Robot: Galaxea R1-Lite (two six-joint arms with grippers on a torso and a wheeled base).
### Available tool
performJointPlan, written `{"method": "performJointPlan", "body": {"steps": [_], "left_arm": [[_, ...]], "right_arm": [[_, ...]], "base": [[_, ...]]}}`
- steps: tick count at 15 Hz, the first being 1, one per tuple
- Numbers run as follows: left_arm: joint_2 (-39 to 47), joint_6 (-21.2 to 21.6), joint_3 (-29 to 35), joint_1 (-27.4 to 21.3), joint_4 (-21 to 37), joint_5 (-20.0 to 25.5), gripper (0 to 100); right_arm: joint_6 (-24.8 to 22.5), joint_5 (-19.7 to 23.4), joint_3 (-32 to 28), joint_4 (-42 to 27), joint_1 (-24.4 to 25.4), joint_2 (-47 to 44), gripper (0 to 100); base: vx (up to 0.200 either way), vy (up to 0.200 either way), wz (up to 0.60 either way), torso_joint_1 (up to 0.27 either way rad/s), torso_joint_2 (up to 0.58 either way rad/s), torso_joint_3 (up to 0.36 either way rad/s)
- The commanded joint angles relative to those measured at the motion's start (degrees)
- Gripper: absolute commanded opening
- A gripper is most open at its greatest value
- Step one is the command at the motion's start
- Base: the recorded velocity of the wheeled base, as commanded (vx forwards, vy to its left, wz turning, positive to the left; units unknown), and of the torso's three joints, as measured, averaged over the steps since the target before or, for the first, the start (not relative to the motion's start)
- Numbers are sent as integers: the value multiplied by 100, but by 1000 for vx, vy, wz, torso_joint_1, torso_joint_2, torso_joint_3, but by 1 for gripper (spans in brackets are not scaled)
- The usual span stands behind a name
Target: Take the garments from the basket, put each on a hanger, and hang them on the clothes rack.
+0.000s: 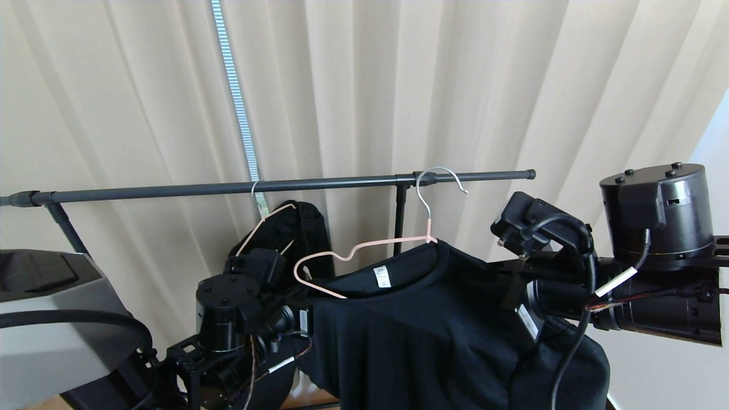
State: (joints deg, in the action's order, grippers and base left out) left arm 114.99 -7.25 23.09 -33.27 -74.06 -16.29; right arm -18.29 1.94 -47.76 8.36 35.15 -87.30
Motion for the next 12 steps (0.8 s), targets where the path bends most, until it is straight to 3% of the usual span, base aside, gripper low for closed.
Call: {"method": "performJointPlan", "body": {"steps": [1,12], "left_arm": [[-21,-4,38,128,-3,-6,0],[-320,5,47,242,23,20,0]], "right_arm": [[-175,0,74,-10,-78,116,0],[-1274,61,522,7,-359,327,0]], "base": [[0,0,0,0,0,0],[0,0,0,0,0,0]]}}
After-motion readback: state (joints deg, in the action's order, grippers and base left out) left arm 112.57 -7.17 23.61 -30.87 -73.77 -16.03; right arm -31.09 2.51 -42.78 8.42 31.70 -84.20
